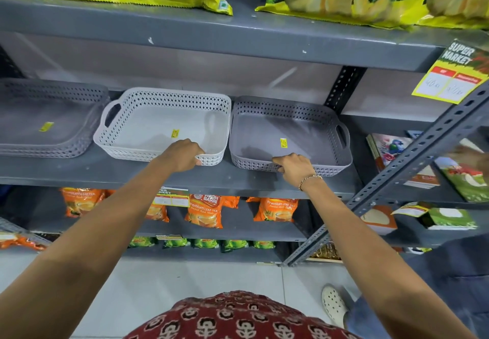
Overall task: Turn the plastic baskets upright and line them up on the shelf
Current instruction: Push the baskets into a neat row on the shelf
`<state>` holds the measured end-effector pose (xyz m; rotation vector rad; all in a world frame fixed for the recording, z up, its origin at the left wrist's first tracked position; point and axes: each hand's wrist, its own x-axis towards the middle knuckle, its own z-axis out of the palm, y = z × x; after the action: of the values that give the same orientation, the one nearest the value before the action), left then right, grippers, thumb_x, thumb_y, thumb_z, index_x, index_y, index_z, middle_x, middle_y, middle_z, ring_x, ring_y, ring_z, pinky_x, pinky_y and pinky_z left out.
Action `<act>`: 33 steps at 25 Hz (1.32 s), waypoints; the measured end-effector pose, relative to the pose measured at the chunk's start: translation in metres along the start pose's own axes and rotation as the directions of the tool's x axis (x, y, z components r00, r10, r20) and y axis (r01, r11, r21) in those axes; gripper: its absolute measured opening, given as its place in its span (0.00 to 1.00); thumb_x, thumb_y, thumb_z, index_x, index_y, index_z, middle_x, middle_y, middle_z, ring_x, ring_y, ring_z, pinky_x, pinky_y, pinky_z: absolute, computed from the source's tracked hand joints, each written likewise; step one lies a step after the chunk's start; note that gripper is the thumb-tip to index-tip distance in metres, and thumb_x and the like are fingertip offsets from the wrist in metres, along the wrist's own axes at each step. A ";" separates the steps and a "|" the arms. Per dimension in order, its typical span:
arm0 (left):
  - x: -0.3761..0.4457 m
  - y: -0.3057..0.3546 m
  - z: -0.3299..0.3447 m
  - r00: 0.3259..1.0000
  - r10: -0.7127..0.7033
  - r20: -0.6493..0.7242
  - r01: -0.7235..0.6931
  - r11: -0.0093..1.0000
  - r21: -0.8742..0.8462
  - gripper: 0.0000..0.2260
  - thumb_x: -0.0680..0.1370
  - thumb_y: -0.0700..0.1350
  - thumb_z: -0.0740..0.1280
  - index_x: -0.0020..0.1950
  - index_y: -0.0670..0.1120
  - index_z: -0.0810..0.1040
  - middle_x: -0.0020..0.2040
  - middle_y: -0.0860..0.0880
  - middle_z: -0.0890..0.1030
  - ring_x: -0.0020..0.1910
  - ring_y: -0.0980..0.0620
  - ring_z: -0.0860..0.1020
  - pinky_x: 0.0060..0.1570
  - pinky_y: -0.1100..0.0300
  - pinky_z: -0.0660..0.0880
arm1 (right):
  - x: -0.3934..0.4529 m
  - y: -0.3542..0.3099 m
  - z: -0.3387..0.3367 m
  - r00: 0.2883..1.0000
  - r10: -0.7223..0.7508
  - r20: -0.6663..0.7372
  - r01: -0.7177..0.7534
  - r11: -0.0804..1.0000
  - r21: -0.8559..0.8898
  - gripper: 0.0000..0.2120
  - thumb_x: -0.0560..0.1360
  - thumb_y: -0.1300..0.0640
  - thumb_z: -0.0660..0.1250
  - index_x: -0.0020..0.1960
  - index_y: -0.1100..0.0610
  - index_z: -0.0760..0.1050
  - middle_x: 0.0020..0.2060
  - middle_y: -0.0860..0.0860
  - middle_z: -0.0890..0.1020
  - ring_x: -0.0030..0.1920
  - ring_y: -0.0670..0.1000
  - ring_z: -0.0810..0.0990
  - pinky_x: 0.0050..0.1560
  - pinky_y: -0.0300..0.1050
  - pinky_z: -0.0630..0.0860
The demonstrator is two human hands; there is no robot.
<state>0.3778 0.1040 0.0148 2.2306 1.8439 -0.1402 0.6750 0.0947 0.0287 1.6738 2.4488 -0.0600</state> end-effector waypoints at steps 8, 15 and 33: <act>-0.005 0.003 -0.003 0.999 -0.033 0.032 0.034 0.999 -0.033 0.18 0.78 0.46 0.65 0.67 0.45 0.74 0.61 0.37 0.77 0.61 0.39 0.74 0.56 0.52 0.72 | 0.006 0.003 -0.002 0.996 -0.015 0.086 0.011 0.999 0.049 0.21 0.77 0.62 0.61 0.68 0.52 0.67 0.57 0.60 0.80 0.58 0.61 0.77 0.54 0.52 0.76; -0.019 -0.017 -0.015 0.991 0.007 -0.137 -0.088 0.800 -0.594 0.15 0.75 0.48 0.69 0.61 0.45 0.79 0.60 0.46 0.82 0.61 0.49 0.78 0.61 0.60 0.70 | 0.016 -0.003 -0.039 0.998 -0.043 0.055 0.013 0.893 0.449 0.22 0.73 0.46 0.67 0.63 0.56 0.73 0.62 0.54 0.78 0.63 0.54 0.75 0.66 0.49 0.72; -0.118 -0.326 -0.045 0.964 -0.097 -0.247 0.007 0.940 -0.342 0.18 0.79 0.50 0.62 0.63 0.39 0.76 0.62 0.41 0.80 0.63 0.43 0.77 0.64 0.53 0.70 | 0.112 -0.349 -0.047 0.984 -0.049 -0.170 0.129 0.858 0.498 0.19 0.77 0.50 0.63 0.66 0.55 0.70 0.60 0.53 0.80 0.62 0.57 0.75 0.60 0.51 0.74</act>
<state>0.0325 0.0591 0.0444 2.0340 1.8828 0.4520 0.3059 0.0758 0.0335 1.8030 2.7988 -0.6734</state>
